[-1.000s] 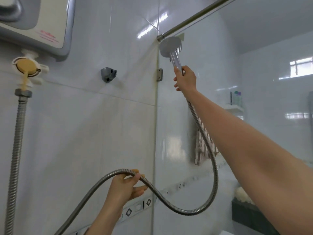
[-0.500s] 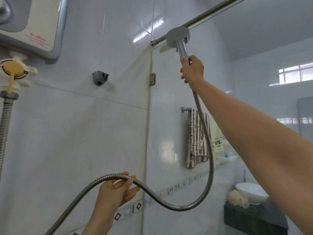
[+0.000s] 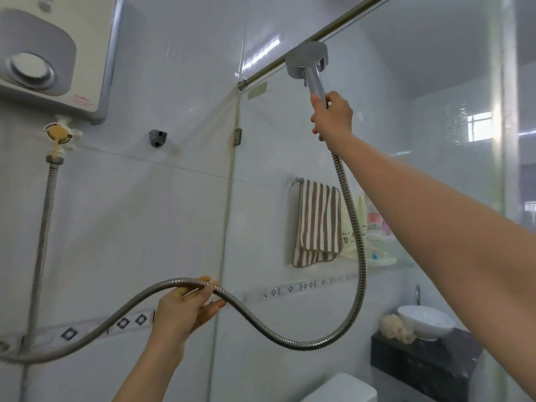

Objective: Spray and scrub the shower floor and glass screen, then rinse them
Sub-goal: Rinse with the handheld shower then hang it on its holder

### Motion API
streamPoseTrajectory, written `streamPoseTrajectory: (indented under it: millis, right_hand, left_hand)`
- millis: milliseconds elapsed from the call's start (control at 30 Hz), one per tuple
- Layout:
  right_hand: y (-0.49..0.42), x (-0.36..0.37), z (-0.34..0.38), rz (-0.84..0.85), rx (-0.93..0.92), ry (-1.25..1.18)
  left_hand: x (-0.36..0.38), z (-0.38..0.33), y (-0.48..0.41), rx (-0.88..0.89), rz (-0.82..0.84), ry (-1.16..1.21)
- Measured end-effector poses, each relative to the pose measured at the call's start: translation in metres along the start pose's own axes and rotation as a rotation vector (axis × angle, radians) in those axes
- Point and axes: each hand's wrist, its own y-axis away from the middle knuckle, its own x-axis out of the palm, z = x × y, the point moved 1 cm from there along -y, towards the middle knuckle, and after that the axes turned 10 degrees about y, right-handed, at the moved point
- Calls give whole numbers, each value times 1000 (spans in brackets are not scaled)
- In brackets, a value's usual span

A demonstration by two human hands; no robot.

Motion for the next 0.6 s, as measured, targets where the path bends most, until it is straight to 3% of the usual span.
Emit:
streamPoseTrajectory:
  millis: [267, 600]
  right_hand:
    - [29, -79, 17, 38, 8, 4]
    - [26, -167, 38, -29, 125, 17]
  left_hand:
    - [27, 2, 96, -10, 23, -67]
    - [36, -19, 128, -63, 95, -115]
